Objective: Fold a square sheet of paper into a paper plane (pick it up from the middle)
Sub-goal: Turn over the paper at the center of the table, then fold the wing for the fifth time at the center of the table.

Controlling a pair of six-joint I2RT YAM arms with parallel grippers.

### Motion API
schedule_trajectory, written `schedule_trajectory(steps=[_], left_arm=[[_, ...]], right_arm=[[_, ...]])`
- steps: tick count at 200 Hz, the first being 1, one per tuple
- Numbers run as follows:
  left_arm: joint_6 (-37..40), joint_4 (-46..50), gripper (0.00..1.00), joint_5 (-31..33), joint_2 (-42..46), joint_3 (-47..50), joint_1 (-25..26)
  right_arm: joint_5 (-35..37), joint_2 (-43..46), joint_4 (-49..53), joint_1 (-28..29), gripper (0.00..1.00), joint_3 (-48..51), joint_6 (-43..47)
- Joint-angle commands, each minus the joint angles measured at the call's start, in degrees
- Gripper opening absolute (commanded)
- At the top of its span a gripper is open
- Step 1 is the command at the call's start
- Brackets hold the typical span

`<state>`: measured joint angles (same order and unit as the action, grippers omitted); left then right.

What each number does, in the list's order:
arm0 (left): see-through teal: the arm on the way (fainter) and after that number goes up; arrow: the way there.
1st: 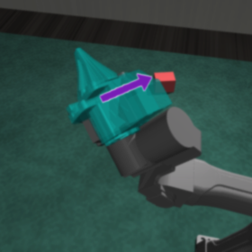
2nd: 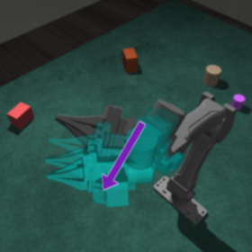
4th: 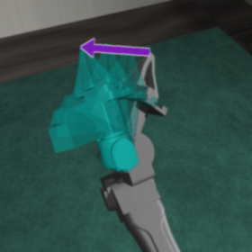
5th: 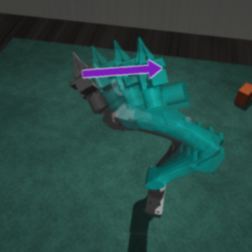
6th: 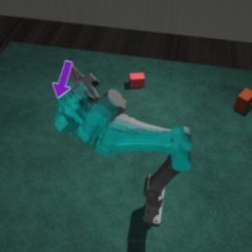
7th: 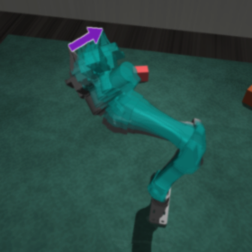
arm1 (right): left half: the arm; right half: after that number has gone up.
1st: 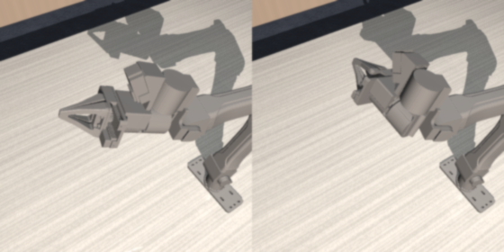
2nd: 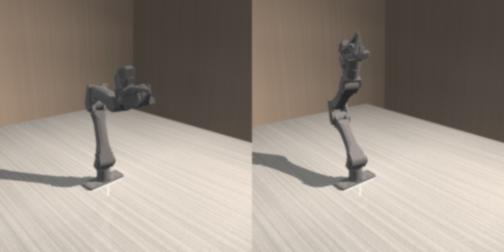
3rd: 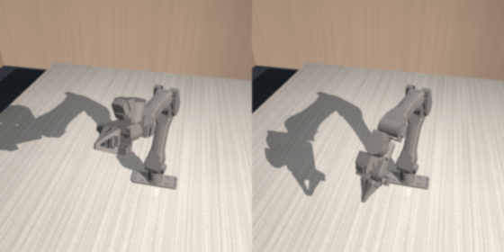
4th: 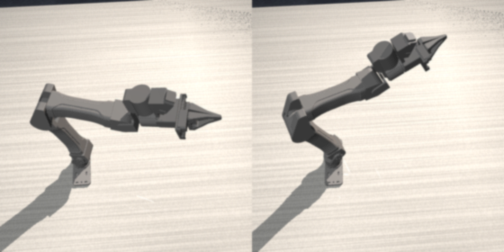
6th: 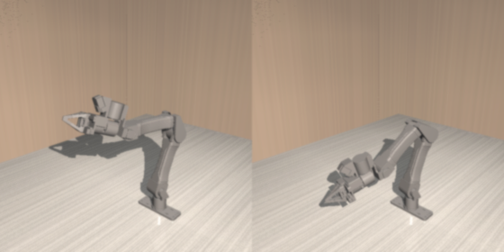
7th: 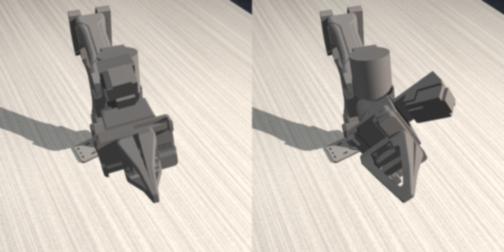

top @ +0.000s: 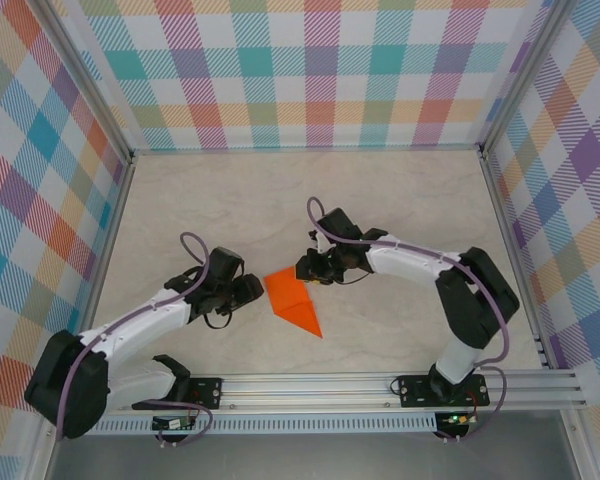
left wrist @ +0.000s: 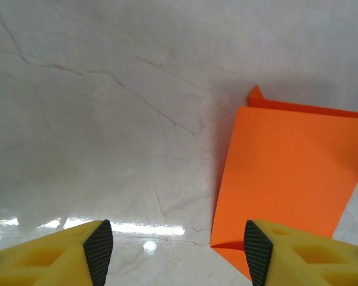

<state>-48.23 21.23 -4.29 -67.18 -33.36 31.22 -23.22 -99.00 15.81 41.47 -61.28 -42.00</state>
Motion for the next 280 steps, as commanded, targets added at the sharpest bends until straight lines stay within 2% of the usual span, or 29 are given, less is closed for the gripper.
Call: schedule_trajectory(steps=[1, 25, 65, 110, 164, 190, 227, 252, 280], left_arm=[[-0.4, -3.3, 0.62, -5.4, -2.7, -2.6, -1.0], [-1.8, -7.3, 0.62, -8.7, -5.2, -2.4, -1.0], [-1.3, -6.7, 0.62, -9.6, -8.7, -3.7, -1.0], [-0.8, -7.3, 0.62, -11.1, -10.9, -5.0, -1.0], [-1.5, -9.6, 0.63, -13.7, -13.9, -6.5, -1.0], [-1.8, -10.6, 0.63, -14.7, -15.6, -7.1, -1.0], [-1.1, -10.1, 0.63, -14.6, -16.5, -7.6, -1.0], [-1.3, -10.9, 0.63, -14.9, -16.8, -7.2, -1.0], [-1.3, -11.5, 0.64, -15.2, -17.4, -7.2, -1.0]], right_arm=[[-5.6, -2.6, -7.2, 0.3, 0.24, 0.1, -2.0], [-5.2, -5.5, -9.4, 0.2, 0.22, 0.6, -2.7], [-4.5, -9.2, -13.1, -0.8, 0.21, 2.5, -5.6], [3.8, -8.6, -13.2, -1.7, 0.19, 7.4, -10.6], [8.0, -4.8, -17.8, -2.1, 0.2, 15.9, -17.9], [3.2, -2.9, -21.6, -3.1, 0.24, 16.6, -16.9], [6.2, 5.6, -11.0, -3.2, 0.28, 13.0, -10.9], [6.1, 11.2, -6.5, -3.2, 0.27, 12.4, -7.7], [-1.5, 15.0, -9.8, -2.7, 0.24, 15.1, -6.0]])
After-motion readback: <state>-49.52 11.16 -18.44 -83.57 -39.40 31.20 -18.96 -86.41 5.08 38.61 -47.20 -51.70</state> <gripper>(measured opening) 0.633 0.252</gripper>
